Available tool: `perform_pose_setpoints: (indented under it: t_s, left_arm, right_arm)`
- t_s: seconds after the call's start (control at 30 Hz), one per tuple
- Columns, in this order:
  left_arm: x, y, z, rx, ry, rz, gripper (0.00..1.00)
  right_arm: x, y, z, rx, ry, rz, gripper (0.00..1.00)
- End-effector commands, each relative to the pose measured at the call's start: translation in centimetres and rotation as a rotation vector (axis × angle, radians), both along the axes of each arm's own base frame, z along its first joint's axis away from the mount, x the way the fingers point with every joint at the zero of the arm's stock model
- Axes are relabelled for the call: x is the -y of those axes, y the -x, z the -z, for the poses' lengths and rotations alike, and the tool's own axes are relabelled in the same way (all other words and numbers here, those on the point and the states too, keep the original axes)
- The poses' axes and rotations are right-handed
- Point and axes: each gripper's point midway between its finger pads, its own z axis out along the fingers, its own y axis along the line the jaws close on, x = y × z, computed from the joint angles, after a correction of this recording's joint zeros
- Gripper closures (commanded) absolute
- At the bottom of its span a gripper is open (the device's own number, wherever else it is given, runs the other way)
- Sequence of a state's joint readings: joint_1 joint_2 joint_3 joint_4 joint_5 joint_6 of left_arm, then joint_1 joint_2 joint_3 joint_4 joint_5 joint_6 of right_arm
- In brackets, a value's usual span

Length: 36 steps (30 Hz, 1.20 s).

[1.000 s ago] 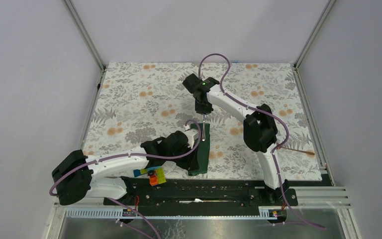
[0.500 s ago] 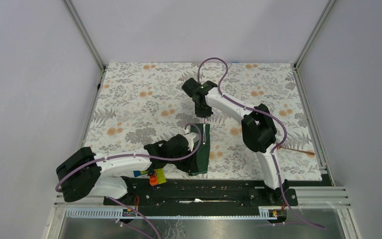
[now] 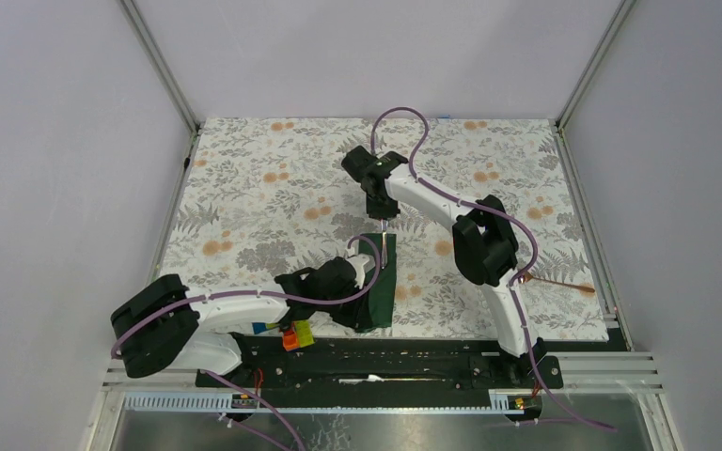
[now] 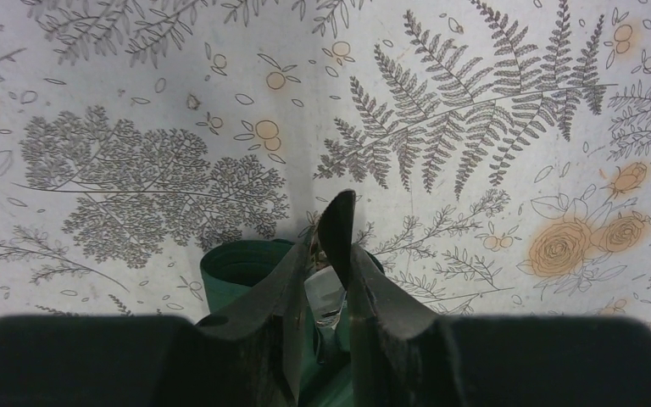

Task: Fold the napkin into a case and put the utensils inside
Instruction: Insert the knife into the folded napkin.

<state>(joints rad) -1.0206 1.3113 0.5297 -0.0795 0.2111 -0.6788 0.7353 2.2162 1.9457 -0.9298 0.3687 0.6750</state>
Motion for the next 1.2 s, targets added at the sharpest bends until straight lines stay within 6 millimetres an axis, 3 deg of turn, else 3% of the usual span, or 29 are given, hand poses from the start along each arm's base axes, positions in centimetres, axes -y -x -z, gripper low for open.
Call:
perform_pose_setpoints:
  t_s: [0.0, 0.27, 0.47, 0.7, 0.8, 0.87, 1.17]
  left_arm:
    - [0.4, -0.1, 0.1, 0.006, 0.015, 0.003, 0.72]
    - [0.7, -0.2, 0.9, -0.007, -0.005, 0.008, 0.75]
    - [1.0, -0.1, 1.3, -0.018, -0.010, 0.019, 0.76]
    - [1.0, -0.8, -0.2, 0.032, 0.005, 0.008, 0.73]
    - [1.3, -0.9, -0.5, 0.034, 0.019, 0.010, 0.72]
    - [1.7, -0.8, -0.1, 0.015, 0.020, 0.013, 0.73]
    - [0.7, -1.8, 1.4, 0.011, -0.060, -0.081, 0.76]
  right_arm:
    - [0.6, 1.1, 0.4, -0.007, 0.030, 0.006, 0.89]
    - [0.1, 3.1, 0.1, -0.036, -0.028, 0.012, 0.89]
    - [0.3, 3.2, -0.7, -0.014, -0.027, 0.022, 0.89]
    - [0.8, 3.3, -0.7, -0.006, -0.016, 0.052, 0.90]
    - [0.7, 3.5, -0.7, -0.004, -0.036, 0.077, 0.94]
    - [0.7, 3.7, -0.6, -0.005, -0.050, 0.095, 1.00]
    - [1.0, 5.1, 0.1, -0.045, -0.068, 0.129, 1.00]
